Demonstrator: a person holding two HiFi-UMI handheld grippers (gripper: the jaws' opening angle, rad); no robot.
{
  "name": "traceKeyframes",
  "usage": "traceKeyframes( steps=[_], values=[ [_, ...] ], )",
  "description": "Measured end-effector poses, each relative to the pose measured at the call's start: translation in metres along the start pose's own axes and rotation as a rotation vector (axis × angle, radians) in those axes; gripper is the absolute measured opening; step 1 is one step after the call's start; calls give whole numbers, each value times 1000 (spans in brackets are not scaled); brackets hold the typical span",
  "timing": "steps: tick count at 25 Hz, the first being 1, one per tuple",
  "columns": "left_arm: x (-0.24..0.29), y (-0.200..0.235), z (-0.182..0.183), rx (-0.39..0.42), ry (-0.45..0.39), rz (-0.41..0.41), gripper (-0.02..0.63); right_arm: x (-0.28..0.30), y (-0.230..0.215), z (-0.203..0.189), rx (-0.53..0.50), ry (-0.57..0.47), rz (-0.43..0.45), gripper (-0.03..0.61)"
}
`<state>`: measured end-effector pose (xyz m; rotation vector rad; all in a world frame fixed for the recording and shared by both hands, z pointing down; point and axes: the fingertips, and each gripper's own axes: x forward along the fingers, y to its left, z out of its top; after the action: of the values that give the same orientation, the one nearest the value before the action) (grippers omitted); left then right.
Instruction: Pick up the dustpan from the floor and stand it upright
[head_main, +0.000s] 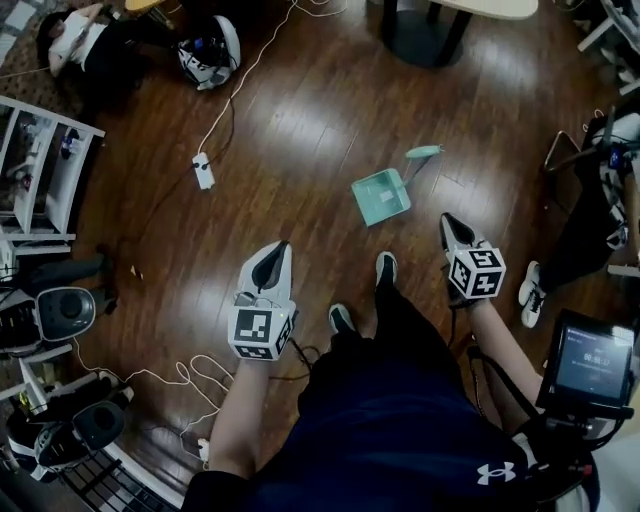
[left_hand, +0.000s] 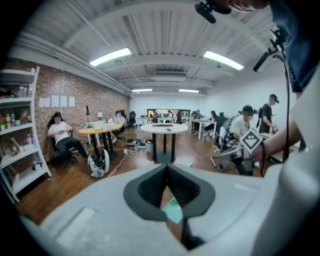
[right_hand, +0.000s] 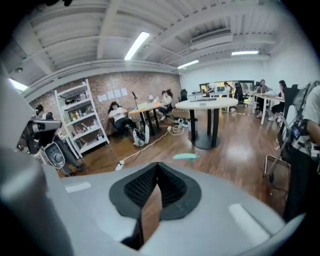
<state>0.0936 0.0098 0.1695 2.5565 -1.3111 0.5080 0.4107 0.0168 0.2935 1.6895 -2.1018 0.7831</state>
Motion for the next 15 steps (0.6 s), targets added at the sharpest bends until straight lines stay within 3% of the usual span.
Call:
traceKeyframes(
  steps=[4,6,9,12,15],
  values=[
    [-38,4,-14,91,-57,21,5,-58,48,30,-51,-113,-19,11],
    [-43,8,-31,99,-55,34,5,-73,62,40,-99,-154,-16,11],
    [-73,14,-31,12,-53,35,5,-102,101,62,-177,-165,-1,11],
    [-130,12,0,-127,-115,13,5,-141,153,82,-201,-182,24,11],
    [-152,8,23,-142,-167,22,5,-141,182,86,-201,-199,96,11]
  ],
)
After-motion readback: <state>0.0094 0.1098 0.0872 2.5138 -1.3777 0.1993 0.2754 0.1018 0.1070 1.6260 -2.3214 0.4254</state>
